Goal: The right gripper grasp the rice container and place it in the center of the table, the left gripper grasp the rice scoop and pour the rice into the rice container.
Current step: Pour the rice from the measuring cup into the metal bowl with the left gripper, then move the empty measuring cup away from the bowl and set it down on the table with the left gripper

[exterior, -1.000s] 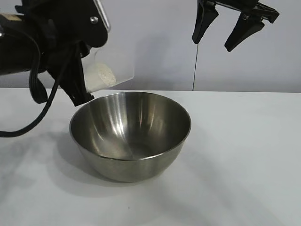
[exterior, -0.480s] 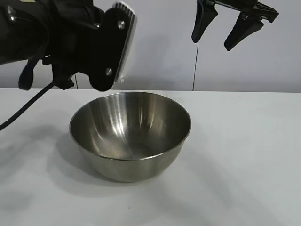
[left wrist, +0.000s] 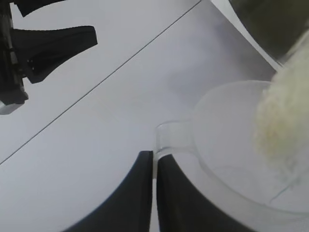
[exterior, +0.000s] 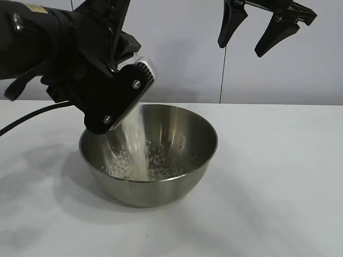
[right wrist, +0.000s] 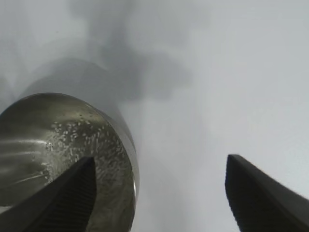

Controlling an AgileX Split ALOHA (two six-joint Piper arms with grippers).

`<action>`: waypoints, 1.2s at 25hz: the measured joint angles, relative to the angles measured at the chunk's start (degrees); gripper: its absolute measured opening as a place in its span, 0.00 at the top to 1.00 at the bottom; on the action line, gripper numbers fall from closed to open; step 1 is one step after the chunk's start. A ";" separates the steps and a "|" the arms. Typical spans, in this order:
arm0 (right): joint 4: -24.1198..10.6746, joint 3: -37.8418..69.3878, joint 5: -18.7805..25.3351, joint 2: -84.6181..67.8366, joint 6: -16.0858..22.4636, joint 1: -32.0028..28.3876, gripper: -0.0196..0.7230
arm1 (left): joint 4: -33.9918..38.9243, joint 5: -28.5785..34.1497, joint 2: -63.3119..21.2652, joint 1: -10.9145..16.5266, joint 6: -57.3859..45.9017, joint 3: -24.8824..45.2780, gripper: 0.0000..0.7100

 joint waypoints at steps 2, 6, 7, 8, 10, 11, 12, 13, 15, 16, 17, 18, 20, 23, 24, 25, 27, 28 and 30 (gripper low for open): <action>0.00 0.00 0.00 0.00 0.00 0.00 0.28 | -0.20 -0.18 0.80 0.00 1.65 -0.39 0.99; 0.00 0.00 0.00 0.00 0.00 0.00 0.28 | -1.14 -0.48 2.90 0.00 3.73 -1.91 0.99; 0.00 0.00 0.00 0.00 0.00 0.00 0.28 | -2.03 -0.48 3.17 0.00 3.54 -2.21 0.99; 0.00 0.00 0.00 0.00 0.00 0.00 0.28 | -3.20 -0.48 3.31 0.00 2.60 -2.55 0.99; 0.00 0.00 0.00 0.00 0.00 0.00 0.28 | -6.10 -1.24 3.30 0.00 -1.24 -3.46 0.99; 0.02 0.00 0.00 0.00 0.00 0.00 0.28 | -7.76 -2.25 3.30 0.00 -4.20 -4.15 0.99; 0.02 0.00 0.00 0.00 0.00 0.00 0.28 | -9.53 -3.36 3.30 0.00 -6.98 -4.95 0.99; 0.02 0.00 0.00 0.00 0.00 0.00 0.28 | -11.12 -4.75 3.30 0.00 -10.59 -5.82 0.99; 0.02 0.00 0.00 0.00 0.00 0.00 0.28 | -15.75 -6.84 3.09 0.00 -18.13 -7.37 0.99; 0.02 0.00 0.00 0.00 0.00 0.00 0.28 | -18.25 -7.01 2.59 0.15 -21.47 -8.15 0.99; 0.02 0.00 0.00 0.00 0.00 0.00 0.28 | -21.43 -6.83 1.90 0.47 -25.64 -8.80 0.99; 0.02 0.00 0.00 0.00 0.00 0.00 0.28 | -24.55 -5.97 0.95 1.11 -29.89 -9.27 0.99; 0.02 0.00 0.00 0.00 0.00 0.00 0.28 | -29.88 -3.51 -1.33 3.59 -37.96 -10.06 0.99; 0.40 0.00 0.00 0.00 0.00 0.00 0.28 | -36.06 3.75 -5.47 10.48 -51.60 -10.22 0.99; 0.66 0.00 0.00 0.00 0.00 0.00 0.28 | -37.57 7.50 -6.83 12.81 -56.69 -10.22 0.99; 0.78 0.00 0.00 0.00 0.00 0.00 0.28 | -38.53 11.57 -8.02 15.85 -61.87 -10.22 0.99; 0.88 0.00 0.00 0.00 0.00 0.00 0.28 | -38.94 19.80 -9.59 21.64 -71.81 -10.22 0.99; 0.88 0.00 0.00 0.00 0.00 0.00 0.28 | -38.94 24.51 -10.06 24.83 -77.04 -10.22 0.99; 0.90 0.00 0.00 0.00 0.00 0.00 0.28 | -38.66 33.05 -10.21 31.11 -85.33 -10.22 0.99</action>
